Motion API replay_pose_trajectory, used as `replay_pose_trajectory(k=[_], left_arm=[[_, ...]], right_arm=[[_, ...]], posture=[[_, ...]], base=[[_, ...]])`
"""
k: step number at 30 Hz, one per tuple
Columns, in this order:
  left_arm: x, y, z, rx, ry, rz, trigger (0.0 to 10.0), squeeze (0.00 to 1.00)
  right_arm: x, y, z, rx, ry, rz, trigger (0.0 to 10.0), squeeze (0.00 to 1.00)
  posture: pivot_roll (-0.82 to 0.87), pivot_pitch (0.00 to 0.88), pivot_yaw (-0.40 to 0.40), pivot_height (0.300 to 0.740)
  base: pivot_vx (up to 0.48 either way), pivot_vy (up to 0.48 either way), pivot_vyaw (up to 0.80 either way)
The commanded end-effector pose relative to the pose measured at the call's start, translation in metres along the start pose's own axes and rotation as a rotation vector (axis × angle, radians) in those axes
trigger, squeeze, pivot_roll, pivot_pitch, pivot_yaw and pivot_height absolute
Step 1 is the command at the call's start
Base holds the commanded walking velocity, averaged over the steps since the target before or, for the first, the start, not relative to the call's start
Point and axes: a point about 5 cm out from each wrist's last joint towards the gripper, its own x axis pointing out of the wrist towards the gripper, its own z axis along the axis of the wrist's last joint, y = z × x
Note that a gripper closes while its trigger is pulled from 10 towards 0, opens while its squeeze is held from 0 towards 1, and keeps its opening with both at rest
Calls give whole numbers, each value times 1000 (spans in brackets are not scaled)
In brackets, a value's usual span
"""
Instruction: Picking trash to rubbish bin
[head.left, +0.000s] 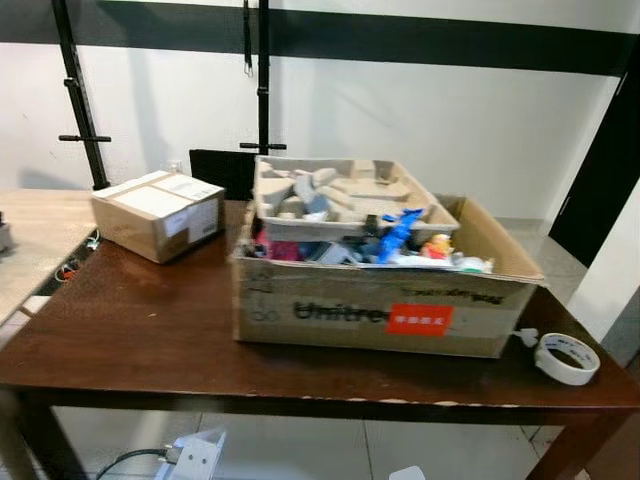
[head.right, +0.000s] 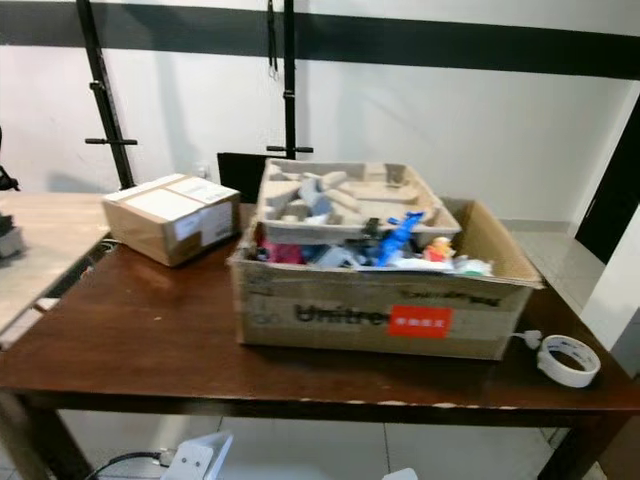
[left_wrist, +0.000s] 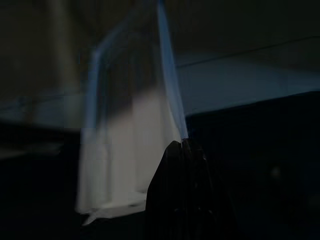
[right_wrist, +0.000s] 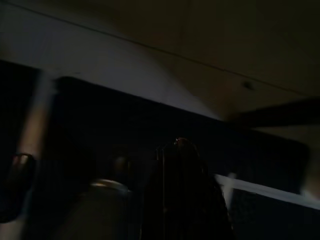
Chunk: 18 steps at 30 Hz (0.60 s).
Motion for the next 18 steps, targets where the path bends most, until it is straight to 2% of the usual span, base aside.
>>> replay_pose_trajectory(k=[1, 10, 18], left_arm=[[-3, 4, -9, 1, 28, 9, 10000, 0], [-3, 3, -9, -1, 27, 9, 10000, 0], [-3, 5, -9, -31, 22, 14, 10000, 0]], right_arm=[[-1, 3, -4, 16, 15, 2, 10000, 0], [-1, 2, -3, 14, 13, 1, 10000, 0], [0, 2, -2, 13, 11, 2, 10000, 0]], posture=[[-13, 73, -17, 740], [-14, 69, -18, 740], [-12, 62, -18, 740]], base=[[0, -480, 0], [0, -480, 0], [0, 0, 0]])
